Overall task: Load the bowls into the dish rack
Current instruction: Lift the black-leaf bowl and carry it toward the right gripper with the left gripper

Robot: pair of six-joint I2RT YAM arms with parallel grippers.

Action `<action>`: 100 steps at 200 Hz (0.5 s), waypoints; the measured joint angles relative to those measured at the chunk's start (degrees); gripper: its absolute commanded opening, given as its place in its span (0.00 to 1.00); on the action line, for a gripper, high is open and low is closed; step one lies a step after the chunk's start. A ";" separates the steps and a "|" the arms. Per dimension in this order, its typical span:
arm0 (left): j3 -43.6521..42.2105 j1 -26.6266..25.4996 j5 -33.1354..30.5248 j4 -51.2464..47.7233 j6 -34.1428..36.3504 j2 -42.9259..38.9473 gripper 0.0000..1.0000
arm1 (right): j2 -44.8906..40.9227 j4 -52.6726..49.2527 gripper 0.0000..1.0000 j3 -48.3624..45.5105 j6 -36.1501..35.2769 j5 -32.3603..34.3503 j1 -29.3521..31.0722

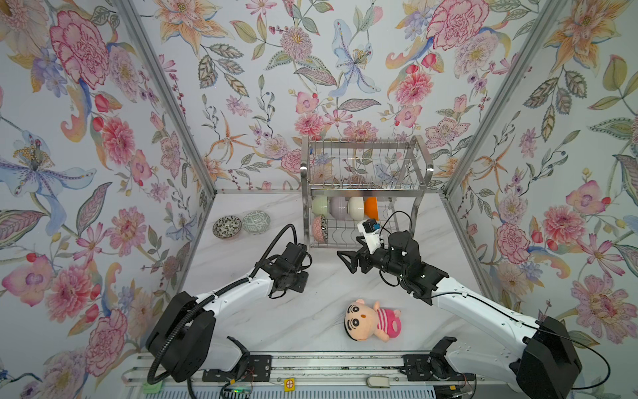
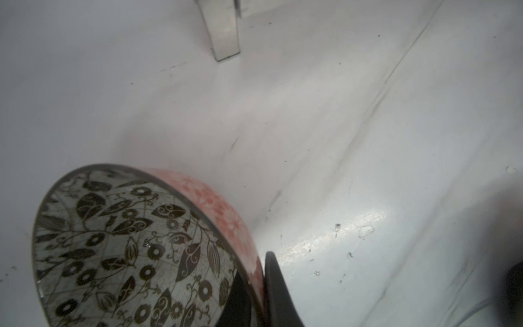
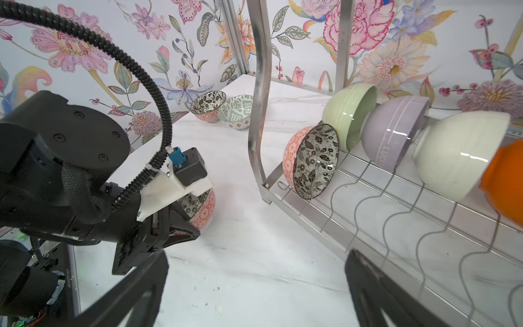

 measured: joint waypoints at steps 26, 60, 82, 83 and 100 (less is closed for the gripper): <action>2.10 -3.10 -0.24 0.57 -0.55 3.72 0.09 | -1.88 -0.70 0.99 -0.74 0.11 -0.11 -1.86; 5.33 -6.45 -0.24 3.10 -1.18 7.85 0.12 | -2.51 -0.74 0.99 -2.14 1.05 -0.35 -4.85; 7.34 -7.63 -0.72 4.46 -1.44 10.82 0.17 | -2.51 -0.87 0.99 -2.91 1.57 -0.76 -5.31; 7.43 -7.67 -0.70 4.61 -1.49 10.99 0.17 | -2.51 -0.92 0.99 -2.93 1.62 -0.81 -5.31; 8.55 -8.44 -0.63 5.38 -1.92 13.14 0.22 | -2.62 -0.74 0.99 -3.26 1.79 -0.96 -5.44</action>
